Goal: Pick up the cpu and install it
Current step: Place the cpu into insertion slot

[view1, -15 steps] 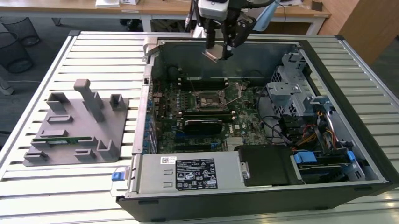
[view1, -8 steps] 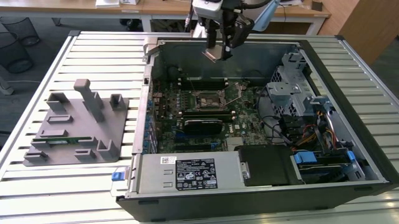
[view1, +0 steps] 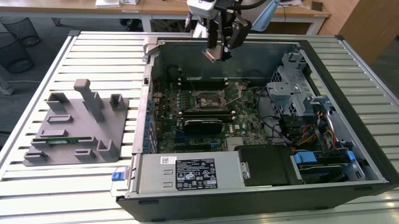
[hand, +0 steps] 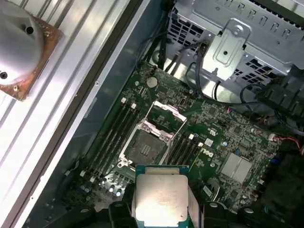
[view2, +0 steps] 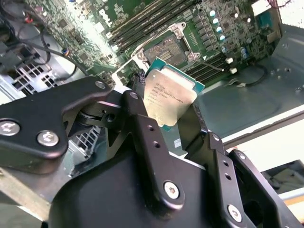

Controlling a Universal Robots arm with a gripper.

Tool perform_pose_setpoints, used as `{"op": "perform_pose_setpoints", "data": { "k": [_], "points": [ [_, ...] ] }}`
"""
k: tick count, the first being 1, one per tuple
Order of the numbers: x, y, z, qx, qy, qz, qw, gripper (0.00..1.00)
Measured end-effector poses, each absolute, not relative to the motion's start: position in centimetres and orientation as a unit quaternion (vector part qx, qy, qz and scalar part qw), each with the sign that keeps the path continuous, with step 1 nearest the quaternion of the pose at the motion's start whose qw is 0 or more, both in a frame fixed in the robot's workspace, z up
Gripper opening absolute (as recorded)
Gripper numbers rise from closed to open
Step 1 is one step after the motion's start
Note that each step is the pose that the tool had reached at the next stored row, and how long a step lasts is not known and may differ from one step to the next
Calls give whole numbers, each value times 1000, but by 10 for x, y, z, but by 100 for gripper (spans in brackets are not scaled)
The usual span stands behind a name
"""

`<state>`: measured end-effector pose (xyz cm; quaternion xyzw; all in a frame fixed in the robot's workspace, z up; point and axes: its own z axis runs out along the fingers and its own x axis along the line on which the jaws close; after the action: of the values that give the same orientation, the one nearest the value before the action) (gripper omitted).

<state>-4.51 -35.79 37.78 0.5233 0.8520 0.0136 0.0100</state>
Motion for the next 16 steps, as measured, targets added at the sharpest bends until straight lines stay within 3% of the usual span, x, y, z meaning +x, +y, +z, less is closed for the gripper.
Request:
{"op": "perform_pose_setpoints", "data": {
  "k": [16],
  "points": [
    [-45, -357, 376, 612, 791, 12, 11, 53]
  ]
}}
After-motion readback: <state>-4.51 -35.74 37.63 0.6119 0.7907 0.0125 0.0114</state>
